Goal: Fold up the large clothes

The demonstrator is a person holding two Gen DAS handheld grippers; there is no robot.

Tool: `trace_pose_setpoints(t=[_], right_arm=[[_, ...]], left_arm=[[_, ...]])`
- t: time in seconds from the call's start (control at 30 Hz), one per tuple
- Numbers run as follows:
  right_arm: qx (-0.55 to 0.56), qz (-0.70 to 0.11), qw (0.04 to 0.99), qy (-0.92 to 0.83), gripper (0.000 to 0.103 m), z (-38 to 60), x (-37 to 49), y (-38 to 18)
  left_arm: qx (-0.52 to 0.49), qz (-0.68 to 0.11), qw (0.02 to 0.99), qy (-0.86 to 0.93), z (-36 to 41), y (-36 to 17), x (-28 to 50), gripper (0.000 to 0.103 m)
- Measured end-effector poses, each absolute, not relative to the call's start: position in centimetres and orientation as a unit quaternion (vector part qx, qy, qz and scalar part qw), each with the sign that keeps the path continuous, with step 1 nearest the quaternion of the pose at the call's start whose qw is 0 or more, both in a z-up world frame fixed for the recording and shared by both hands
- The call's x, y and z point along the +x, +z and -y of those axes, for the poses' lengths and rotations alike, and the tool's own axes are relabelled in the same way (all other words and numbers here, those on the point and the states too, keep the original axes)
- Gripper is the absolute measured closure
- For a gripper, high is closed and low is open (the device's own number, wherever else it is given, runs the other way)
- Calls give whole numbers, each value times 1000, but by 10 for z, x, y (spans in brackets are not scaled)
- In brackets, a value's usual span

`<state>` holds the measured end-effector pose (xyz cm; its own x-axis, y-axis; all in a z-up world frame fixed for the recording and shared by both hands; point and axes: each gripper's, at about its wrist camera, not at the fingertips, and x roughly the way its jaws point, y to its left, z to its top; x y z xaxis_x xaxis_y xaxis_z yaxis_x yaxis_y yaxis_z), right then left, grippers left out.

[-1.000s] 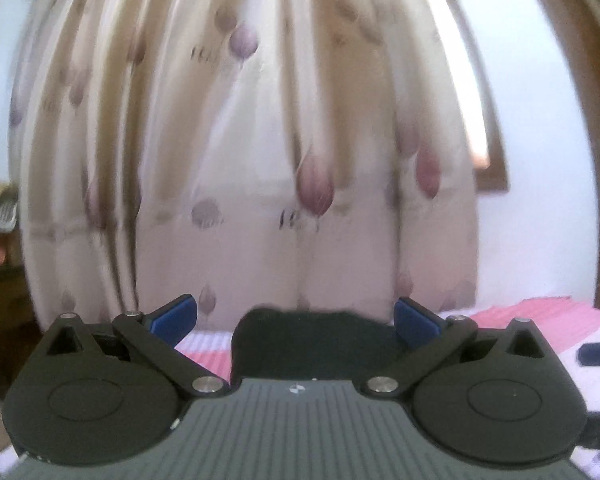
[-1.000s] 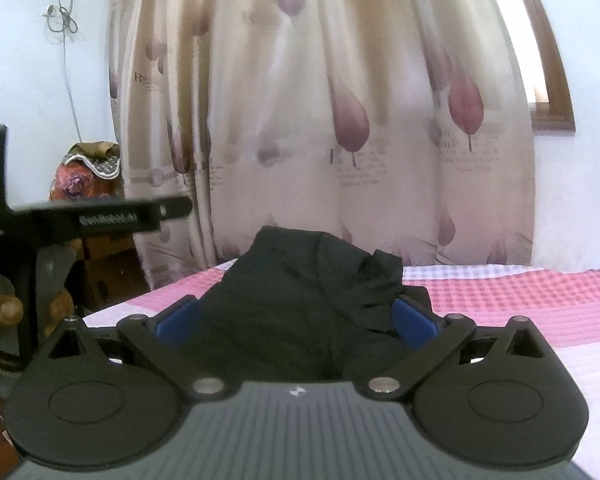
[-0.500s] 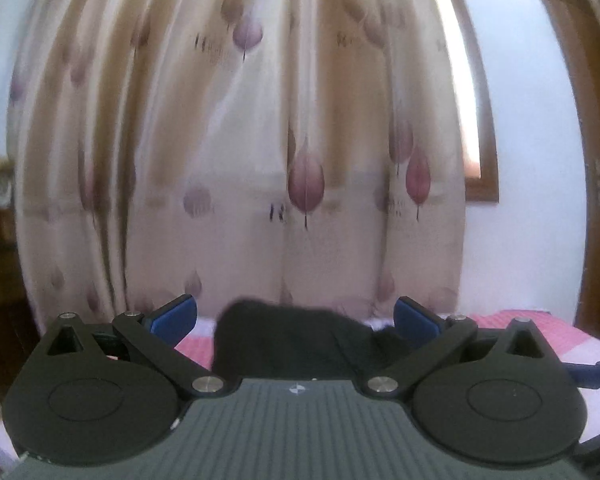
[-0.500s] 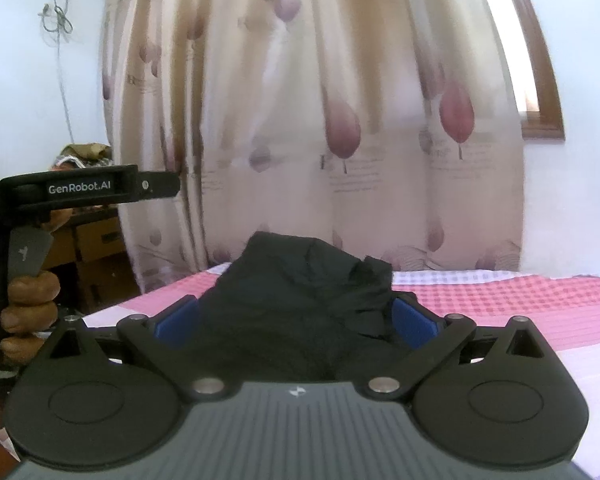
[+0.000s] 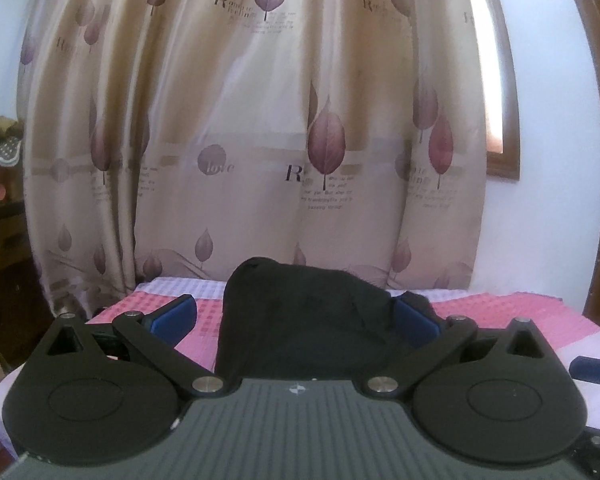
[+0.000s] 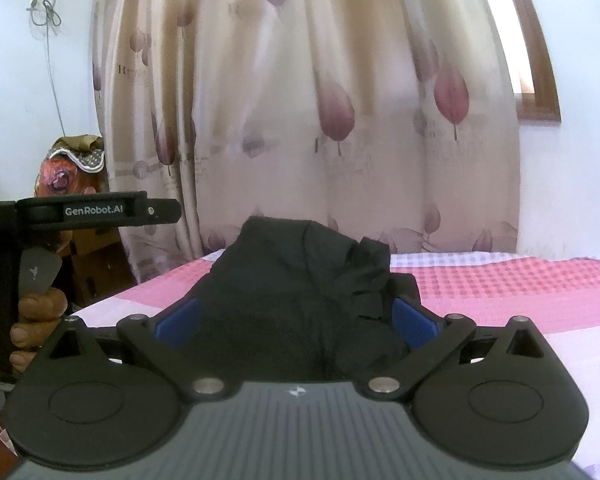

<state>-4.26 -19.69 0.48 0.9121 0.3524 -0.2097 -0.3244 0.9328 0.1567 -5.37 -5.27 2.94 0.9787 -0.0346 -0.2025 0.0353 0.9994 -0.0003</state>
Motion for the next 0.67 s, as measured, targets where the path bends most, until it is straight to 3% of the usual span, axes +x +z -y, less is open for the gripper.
trace_pose_setpoints(t=[0.67], right_arm=[[53,-136,973,177,0,189,-39,-2]], left_arm=[[1,-120,993,-2,46,5,-40,0]])
